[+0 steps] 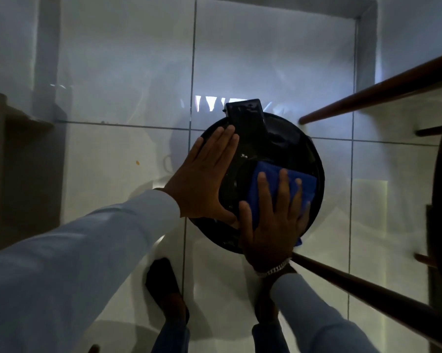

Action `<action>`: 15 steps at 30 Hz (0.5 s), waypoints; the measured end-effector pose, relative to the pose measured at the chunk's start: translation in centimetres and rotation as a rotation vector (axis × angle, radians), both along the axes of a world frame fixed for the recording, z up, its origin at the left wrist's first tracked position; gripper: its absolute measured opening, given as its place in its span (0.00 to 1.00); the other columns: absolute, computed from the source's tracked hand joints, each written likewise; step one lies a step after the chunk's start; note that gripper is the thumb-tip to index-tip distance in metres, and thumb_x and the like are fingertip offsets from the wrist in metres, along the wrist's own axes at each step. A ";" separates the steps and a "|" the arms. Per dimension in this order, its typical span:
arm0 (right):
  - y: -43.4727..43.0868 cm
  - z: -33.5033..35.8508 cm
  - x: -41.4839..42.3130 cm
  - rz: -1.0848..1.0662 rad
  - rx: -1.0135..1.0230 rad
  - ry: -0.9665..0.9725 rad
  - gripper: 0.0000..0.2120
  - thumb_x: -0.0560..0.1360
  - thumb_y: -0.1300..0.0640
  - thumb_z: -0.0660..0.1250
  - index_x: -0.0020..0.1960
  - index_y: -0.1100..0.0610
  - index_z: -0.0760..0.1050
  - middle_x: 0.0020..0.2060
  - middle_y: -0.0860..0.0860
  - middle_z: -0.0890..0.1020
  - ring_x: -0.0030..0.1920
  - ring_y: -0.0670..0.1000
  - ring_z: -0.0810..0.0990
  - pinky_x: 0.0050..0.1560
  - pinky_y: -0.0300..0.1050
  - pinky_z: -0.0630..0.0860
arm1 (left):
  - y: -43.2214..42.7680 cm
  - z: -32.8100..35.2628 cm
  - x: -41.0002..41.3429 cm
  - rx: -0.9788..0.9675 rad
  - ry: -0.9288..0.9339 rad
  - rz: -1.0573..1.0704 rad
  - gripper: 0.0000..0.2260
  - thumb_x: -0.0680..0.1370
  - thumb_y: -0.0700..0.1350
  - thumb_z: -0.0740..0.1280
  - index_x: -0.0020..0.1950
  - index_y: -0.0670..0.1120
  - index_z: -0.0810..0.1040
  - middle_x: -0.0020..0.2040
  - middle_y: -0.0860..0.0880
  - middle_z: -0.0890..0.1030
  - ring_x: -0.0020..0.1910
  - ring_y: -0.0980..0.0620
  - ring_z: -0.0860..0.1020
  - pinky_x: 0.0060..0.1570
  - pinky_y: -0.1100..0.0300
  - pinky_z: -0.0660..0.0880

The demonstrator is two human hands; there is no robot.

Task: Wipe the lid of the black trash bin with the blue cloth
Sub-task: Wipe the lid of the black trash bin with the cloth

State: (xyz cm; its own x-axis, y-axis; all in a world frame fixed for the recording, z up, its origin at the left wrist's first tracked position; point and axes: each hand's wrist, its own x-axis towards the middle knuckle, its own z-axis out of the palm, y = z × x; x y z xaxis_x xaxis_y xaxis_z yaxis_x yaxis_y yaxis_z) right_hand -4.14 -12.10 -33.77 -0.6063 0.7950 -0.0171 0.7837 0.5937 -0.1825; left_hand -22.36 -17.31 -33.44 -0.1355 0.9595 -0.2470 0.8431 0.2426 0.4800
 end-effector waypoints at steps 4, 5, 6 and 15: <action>3.0 0.2 1.8 0.172 -0.019 0.031 0.28 0.76 0.38 0.54 0.73 0.47 0.58 0.74 0.56 0.63 0.75 0.60 0.57 0.71 0.68 0.58 | 0.1 0.0 0.0 -0.022 0.019 -0.023 0.65 0.56 0.82 0.59 0.78 0.45 0.35 0.80 0.46 0.36 0.78 0.47 0.33 0.77 0.46 0.38; 3.1 0.5 1.0 0.049 -0.049 0.054 0.28 0.76 0.39 0.54 0.73 0.47 0.58 0.74 0.56 0.63 0.76 0.60 0.57 0.71 0.68 0.58 | 0.2 0.1 0.0 -0.021 0.026 -0.019 0.65 0.57 0.82 0.59 0.78 0.45 0.35 0.80 0.45 0.36 0.78 0.47 0.34 0.77 0.46 0.38; 2.6 0.9 -0.2 -0.079 -0.082 0.064 0.27 0.76 0.40 0.53 0.73 0.47 0.59 0.75 0.56 0.62 0.76 0.60 0.56 0.71 0.68 0.58 | 0.3 0.2 0.1 -0.021 0.030 -0.018 0.64 0.58 0.82 0.59 0.78 0.44 0.35 0.80 0.45 0.36 0.78 0.47 0.34 0.77 0.46 0.39; 4.0 6.8 -1.1 -0.093 -0.269 0.199 0.24 0.77 0.46 0.52 0.69 0.54 0.69 0.70 0.58 0.70 0.69 0.61 0.70 0.60 0.66 0.73 | -0.1 4.4 2.1 -0.149 0.004 0.046 0.53 0.70 0.60 0.68 0.75 0.45 0.31 0.76 0.46 0.30 0.77 0.45 0.32 0.78 0.46 0.38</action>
